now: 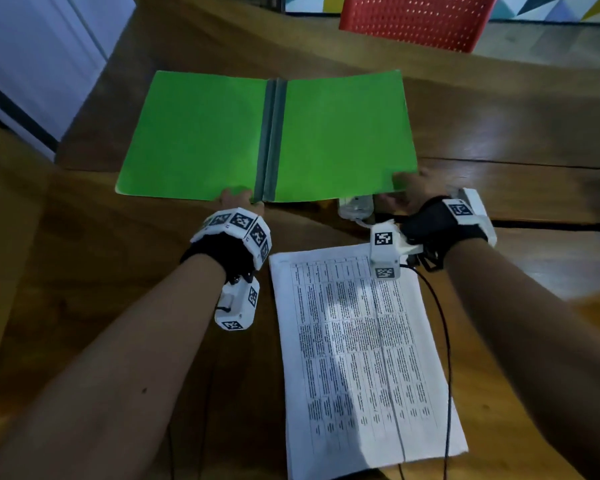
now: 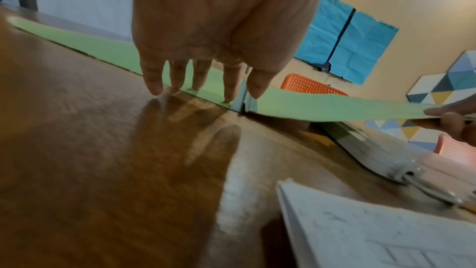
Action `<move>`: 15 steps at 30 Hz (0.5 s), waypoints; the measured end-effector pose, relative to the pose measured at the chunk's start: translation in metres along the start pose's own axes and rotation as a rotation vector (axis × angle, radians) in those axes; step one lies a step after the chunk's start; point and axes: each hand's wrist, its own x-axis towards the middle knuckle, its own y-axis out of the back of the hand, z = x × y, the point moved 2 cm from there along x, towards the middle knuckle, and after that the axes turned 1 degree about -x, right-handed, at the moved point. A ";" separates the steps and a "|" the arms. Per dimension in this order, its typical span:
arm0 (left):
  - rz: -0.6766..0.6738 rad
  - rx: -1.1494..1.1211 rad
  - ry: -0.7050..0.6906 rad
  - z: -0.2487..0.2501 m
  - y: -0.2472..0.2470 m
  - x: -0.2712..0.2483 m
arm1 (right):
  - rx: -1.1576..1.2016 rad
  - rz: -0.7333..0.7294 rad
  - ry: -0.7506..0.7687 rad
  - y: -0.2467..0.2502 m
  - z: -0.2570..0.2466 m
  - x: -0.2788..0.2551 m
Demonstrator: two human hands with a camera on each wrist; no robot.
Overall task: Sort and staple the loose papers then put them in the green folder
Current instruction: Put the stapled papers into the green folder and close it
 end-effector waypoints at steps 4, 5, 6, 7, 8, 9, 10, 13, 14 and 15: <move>0.008 -0.084 0.002 0.000 0.000 -0.003 | 0.072 -0.047 0.124 -0.011 -0.017 -0.014; 0.016 -0.144 0.018 -0.001 0.002 -0.006 | 0.112 -0.042 0.157 -0.011 -0.022 -0.023; 0.031 -0.205 0.046 -0.003 0.002 -0.010 | 0.155 -0.036 0.180 -0.011 -0.025 -0.033; 0.052 -0.250 0.082 -0.004 0.004 -0.016 | 0.190 -0.039 0.194 -0.010 -0.027 -0.042; 0.075 -0.278 0.120 -0.006 0.005 -0.021 | 0.216 -0.037 0.195 -0.008 -0.027 -0.052; 0.114 -0.290 0.146 -0.008 0.007 -0.026 | 0.253 -0.038 0.193 -0.006 -0.024 -0.060; 0.177 -0.298 0.160 -0.011 0.009 -0.034 | 0.284 -0.046 0.190 -0.004 -0.019 -0.071; 0.367 -0.308 0.153 -0.016 0.021 -0.065 | 0.295 -0.102 0.222 0.002 0.007 -0.095; 0.393 -0.298 0.140 -0.019 0.025 -0.075 | 0.322 -0.131 0.215 0.005 0.018 -0.102; 0.399 -0.285 0.119 -0.023 0.028 -0.083 | 0.360 -0.149 0.189 0.007 0.030 -0.109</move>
